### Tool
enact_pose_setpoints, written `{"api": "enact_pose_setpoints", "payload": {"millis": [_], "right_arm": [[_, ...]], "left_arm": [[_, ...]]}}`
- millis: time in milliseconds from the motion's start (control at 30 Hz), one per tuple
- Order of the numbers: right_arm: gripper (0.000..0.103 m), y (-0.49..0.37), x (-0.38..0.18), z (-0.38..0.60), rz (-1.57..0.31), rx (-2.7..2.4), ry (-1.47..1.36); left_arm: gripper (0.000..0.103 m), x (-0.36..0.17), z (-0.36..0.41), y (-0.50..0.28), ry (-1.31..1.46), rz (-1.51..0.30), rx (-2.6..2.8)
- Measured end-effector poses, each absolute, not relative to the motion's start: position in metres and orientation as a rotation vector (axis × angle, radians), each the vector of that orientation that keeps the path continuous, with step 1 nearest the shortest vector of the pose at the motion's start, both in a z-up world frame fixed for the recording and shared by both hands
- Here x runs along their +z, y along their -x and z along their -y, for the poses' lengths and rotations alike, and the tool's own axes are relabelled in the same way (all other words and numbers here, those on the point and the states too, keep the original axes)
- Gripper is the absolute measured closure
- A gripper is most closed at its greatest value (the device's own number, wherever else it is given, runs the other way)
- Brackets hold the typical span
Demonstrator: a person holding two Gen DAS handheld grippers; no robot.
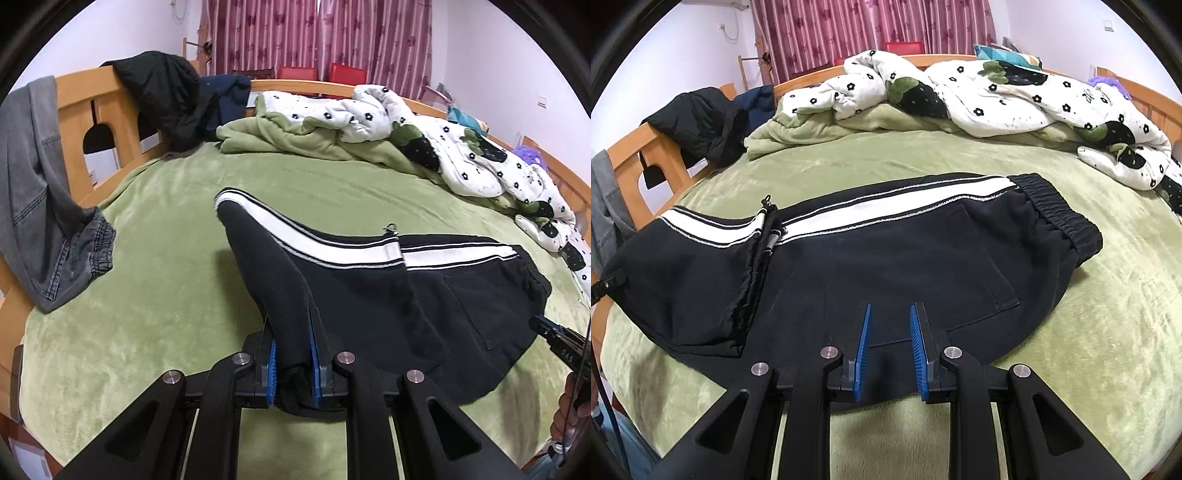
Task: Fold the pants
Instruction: 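Lift the held leg with the left gripper and fold it over the pants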
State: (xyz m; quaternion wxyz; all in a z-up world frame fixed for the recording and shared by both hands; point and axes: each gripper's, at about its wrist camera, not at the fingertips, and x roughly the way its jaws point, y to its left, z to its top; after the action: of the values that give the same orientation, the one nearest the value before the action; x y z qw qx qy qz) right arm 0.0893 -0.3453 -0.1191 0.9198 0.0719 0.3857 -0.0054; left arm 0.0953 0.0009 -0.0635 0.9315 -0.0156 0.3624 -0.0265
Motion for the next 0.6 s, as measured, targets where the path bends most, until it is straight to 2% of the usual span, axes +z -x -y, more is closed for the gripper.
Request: {"api": "enact_pose_setpoints", "payload": {"millis": [267,600], "right_arm": [[0.082,-0.082,-0.117,0.352,-0.788,-0.021,-0.159],[0.082,-0.071,-0.112,0.381,-0.773,-0.073,-0.225]], "left_arm": [[0.091,-0.052,0.052,-0.099,0.022,-0.712,-0.201],[0.092,-0.068,0.136,-0.103,0.008,-0.742,-0.367]]}}
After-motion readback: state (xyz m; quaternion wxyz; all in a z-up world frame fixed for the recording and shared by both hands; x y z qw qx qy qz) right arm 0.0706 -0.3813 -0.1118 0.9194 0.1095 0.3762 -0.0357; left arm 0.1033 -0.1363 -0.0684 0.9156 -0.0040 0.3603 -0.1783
